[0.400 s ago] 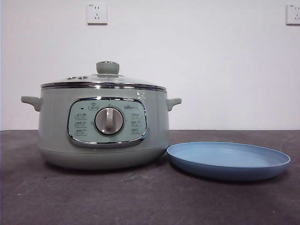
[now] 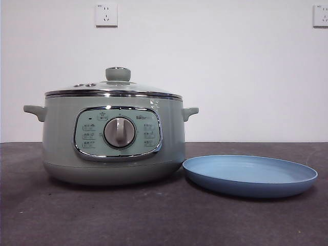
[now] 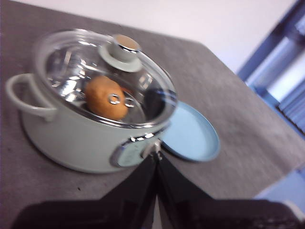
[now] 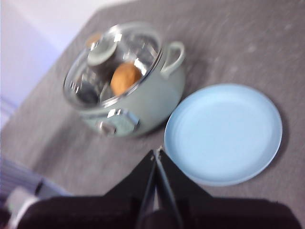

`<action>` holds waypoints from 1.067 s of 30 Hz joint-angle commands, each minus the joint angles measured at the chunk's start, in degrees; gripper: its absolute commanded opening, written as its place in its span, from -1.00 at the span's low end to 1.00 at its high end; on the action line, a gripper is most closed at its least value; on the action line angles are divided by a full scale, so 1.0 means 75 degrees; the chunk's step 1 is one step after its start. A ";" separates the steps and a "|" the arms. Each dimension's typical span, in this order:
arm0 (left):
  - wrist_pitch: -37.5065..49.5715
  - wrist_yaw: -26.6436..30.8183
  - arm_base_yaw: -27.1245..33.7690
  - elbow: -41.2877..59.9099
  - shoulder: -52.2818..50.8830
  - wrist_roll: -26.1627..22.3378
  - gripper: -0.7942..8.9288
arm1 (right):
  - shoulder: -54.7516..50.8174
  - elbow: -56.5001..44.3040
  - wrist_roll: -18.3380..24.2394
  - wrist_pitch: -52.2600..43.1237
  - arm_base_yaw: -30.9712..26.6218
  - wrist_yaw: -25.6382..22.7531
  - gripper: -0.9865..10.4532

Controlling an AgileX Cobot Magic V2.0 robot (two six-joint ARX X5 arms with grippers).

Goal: Take the potato out from the steamer,put the potato on the plate,close the lid

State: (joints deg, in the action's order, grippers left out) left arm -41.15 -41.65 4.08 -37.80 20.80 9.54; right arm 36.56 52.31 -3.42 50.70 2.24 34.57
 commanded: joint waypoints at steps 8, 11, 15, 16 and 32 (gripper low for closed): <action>-0.1667 -0.0271 -0.0533 -0.1370 0.1373 -0.1804 -0.85 | 0.1017 0.1064 0.1323 0.1725 0.0627 0.0006 -0.85; -0.1731 -0.0256 -0.0621 -0.1495 0.1562 -0.1877 -0.84 | 0.1072 0.1064 0.1323 0.1708 0.0685 0.0006 -0.84; -0.1725 -0.0248 -0.0635 -0.1524 0.1644 -0.1842 -0.36 | 0.1078 0.1064 0.1282 0.1649 0.0685 0.0003 -0.68; -0.1722 -0.0248 -0.0635 -0.1524 0.1644 -0.1842 -0.07 | 0.1075 0.1064 0.1224 0.1620 0.0685 0.0003 -0.54; -0.0918 -0.0067 -0.0664 -0.1725 0.1985 -0.1300 0.58 | 0.1212 0.1064 0.0968 0.1451 0.0685 0.0003 0.33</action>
State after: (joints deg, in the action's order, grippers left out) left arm -48.75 -42.57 -0.67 -50.09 34.85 -0.97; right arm 45.54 60.18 3.99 61.84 7.18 34.46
